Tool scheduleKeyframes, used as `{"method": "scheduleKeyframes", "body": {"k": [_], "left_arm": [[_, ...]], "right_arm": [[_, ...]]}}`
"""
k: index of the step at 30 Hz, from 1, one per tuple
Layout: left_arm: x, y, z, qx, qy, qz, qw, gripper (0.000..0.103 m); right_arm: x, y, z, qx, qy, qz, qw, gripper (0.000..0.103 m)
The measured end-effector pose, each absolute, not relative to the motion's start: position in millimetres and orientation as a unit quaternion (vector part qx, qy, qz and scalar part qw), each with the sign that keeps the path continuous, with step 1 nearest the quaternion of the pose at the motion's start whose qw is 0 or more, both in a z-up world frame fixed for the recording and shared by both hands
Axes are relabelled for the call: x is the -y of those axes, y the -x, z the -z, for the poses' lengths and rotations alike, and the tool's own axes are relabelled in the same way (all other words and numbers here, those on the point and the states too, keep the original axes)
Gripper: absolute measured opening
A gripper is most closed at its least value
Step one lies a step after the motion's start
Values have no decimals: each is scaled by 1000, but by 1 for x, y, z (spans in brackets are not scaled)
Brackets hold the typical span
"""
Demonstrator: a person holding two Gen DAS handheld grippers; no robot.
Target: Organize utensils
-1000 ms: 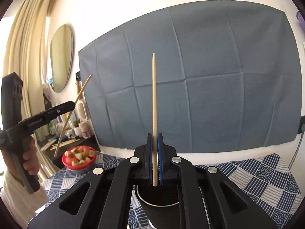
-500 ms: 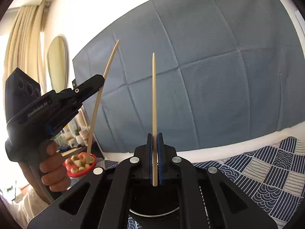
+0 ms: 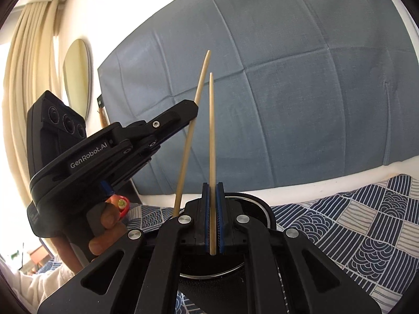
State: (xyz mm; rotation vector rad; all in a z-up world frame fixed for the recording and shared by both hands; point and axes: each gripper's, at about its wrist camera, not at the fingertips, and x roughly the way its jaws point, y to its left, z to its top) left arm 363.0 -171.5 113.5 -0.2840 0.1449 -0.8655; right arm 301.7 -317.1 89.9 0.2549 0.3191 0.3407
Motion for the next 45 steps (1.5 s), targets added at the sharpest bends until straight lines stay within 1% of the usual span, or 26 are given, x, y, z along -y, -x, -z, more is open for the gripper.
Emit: {"method": "scheduleKeyframes", "body": {"k": [8,18,23,25,26,27,28,29,30,32,34,35,37,38,40,42,45], "left_arm": [[163,-366,-96,-104,127,403,900,5],[157,-342,-98,-125,55,381,914,5],[151,-334,-95,-139,39,369,918,5],[147,-330,-96,-141,36,364,920,21],[143,-327,-97,-140,36,361,921,39],[139,-325,-99,-136,38,354,924,54],[134,-322,-101,-131,41,349,927,58],[130,-319,-103,-130,43,345,929,61],[127,-319,-106,-137,41,332,932,62],[119,-319,-108,-147,42,314,937,64],[112,-317,-111,-156,40,299,941,72],[108,-315,-112,-158,39,289,943,76],[101,-310,-114,-163,30,277,946,79],[99,-308,-114,-168,24,270,948,84],[92,-304,-115,-176,14,254,951,86],[87,-303,-113,-191,8,245,951,91],[78,-297,-108,-204,-7,229,952,94]], "right_arm": [[322,-288,-85,-181,-115,-149,965,5],[320,-271,-88,-195,-95,-136,967,5],[314,-264,-90,-196,-88,-129,968,8],[309,-257,-94,-191,-70,-114,972,8],[307,-253,-96,-188,-60,-107,975,8],[304,-249,-98,-185,-49,-100,976,11],[302,-245,-99,-183,-41,-96,978,18],[300,-241,-101,-180,-35,-93,979,22],[299,-236,-103,-178,-30,-92,979,28],[297,-229,-105,-175,-23,-93,980,36],[295,-221,-108,-169,-15,-86,982,61],[295,-216,-109,-164,-13,-81,983,65],[295,-209,-111,-158,-13,-79,984,76],[295,-206,-112,-157,-13,-78,984,78],[295,-201,-114,-152,-16,-75,985,85],[295,-199,-115,-154,-22,-79,985,86],[295,-198,-115,-162,-27,-79,983,87]]}}
